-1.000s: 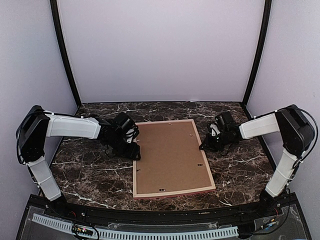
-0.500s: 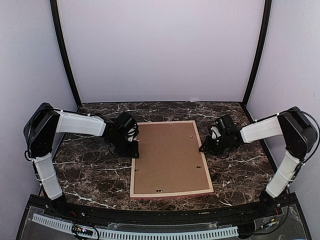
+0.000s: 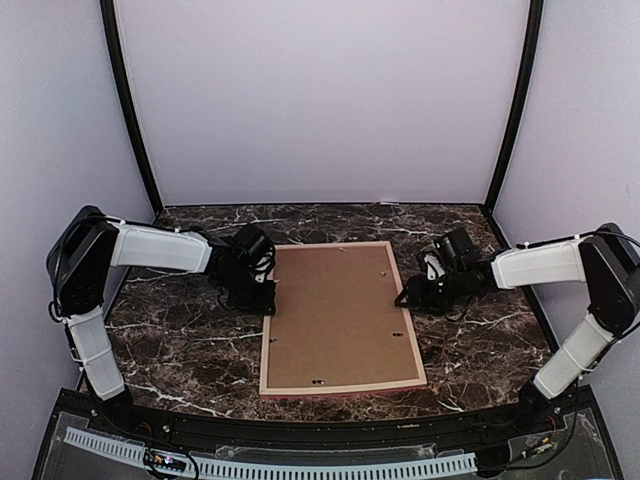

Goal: Put the photo into the frame
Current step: Press the fastener onto the backboard.

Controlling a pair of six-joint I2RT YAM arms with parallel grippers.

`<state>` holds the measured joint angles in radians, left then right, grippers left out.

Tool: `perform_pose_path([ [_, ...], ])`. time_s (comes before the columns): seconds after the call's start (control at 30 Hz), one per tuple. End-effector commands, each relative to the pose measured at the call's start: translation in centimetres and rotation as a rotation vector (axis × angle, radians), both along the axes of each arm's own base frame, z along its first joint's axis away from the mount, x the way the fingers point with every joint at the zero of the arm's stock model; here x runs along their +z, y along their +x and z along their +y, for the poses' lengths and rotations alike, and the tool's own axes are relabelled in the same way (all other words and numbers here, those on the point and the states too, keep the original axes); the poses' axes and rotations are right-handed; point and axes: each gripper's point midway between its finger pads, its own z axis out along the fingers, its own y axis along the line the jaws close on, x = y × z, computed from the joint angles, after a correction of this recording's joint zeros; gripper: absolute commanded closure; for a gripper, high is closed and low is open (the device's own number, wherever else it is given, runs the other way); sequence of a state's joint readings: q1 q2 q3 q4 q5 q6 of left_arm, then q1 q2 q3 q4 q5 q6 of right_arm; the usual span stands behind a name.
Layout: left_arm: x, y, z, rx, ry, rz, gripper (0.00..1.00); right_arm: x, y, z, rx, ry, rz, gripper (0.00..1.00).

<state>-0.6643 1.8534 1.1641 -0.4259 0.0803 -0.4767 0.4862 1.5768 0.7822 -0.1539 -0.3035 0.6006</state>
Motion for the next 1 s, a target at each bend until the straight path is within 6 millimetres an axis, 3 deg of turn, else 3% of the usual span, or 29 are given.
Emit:
perform_pose_path([
  [0.0, -1.2, -0.8, 2.2, 0.036, 0.085, 0.012, 0.75, -0.8, -2.5, 0.1, 0.047, -0.025, 0.031, 0.44],
  [0.33, -1.0, -0.4, 2.7, 0.04, 0.106, -0.013, 0.75, -1.9, -5.3, 0.4, 0.064, -0.09, 0.063, 0.43],
  [0.97, -0.3, -0.3, 2.3, 0.031, 0.092, -0.02, 0.73, -2.4, -7.3, -0.7, 0.134, -0.242, 0.026, 0.41],
])
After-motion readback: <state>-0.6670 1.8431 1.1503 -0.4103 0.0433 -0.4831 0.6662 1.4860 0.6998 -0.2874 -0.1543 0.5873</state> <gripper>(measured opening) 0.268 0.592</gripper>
